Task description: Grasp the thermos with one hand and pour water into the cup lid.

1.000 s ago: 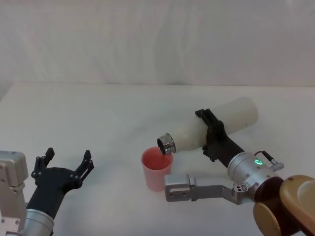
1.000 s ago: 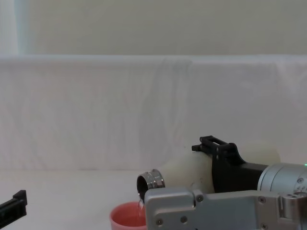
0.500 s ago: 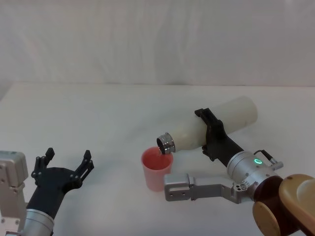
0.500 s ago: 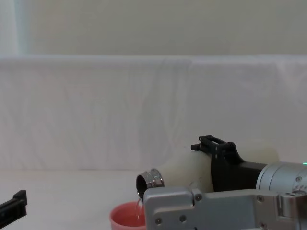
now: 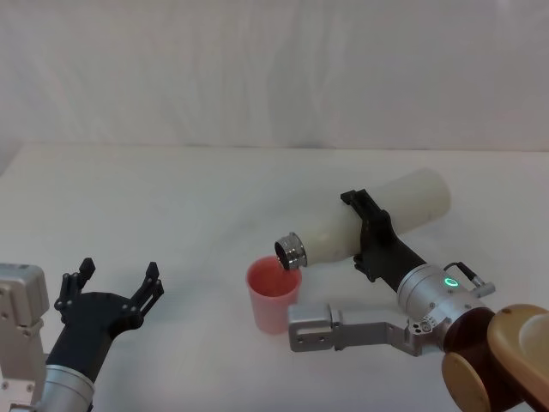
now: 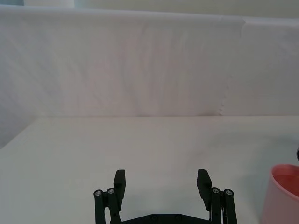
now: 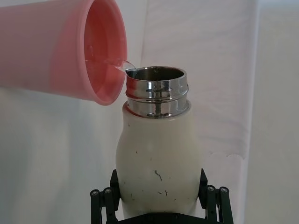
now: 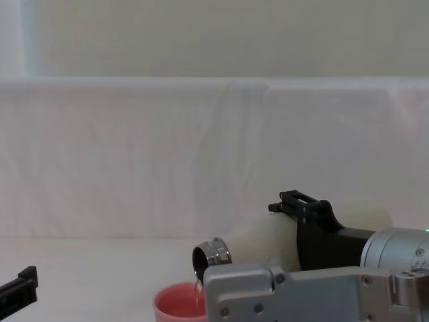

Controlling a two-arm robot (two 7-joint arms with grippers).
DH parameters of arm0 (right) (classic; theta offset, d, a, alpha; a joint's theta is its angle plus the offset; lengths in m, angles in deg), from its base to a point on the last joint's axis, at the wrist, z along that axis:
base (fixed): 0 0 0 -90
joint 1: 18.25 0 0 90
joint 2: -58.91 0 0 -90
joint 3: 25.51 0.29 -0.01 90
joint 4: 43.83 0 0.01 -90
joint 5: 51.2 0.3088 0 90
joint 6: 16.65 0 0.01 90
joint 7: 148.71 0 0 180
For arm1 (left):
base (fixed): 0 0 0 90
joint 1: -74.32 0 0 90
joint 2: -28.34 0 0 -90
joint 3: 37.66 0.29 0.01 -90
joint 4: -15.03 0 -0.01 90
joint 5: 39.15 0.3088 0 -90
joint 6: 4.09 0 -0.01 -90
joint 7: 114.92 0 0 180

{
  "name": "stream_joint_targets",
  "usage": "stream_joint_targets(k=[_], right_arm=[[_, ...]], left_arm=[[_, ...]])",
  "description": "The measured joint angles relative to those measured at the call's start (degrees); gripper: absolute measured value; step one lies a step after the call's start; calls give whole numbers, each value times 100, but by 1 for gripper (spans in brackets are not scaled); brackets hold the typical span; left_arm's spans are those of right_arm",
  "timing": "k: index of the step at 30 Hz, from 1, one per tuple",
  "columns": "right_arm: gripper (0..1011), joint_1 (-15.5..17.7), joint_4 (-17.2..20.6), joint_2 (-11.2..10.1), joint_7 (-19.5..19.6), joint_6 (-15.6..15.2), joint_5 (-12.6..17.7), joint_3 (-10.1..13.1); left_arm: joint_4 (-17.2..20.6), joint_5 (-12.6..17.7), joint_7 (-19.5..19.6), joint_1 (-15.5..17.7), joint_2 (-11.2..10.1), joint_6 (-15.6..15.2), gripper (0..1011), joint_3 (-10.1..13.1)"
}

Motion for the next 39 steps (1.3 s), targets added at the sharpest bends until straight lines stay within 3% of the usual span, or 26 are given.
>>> stream_joint_targets(k=[21, 32, 39], right_arm=[[959, 85, 26, 14, 83, 5, 117, 88], [959, 337, 243, 83, 255, 99, 650, 409], [959, 611, 506, 187, 345, 218, 1230, 716]], left_arm=[[0, 0, 0, 0, -1, 0, 1001, 0], [0, 0, 0, 0, 0, 0, 1001, 0], [0, 0, 0, 0, 0, 0, 1001, 0]])
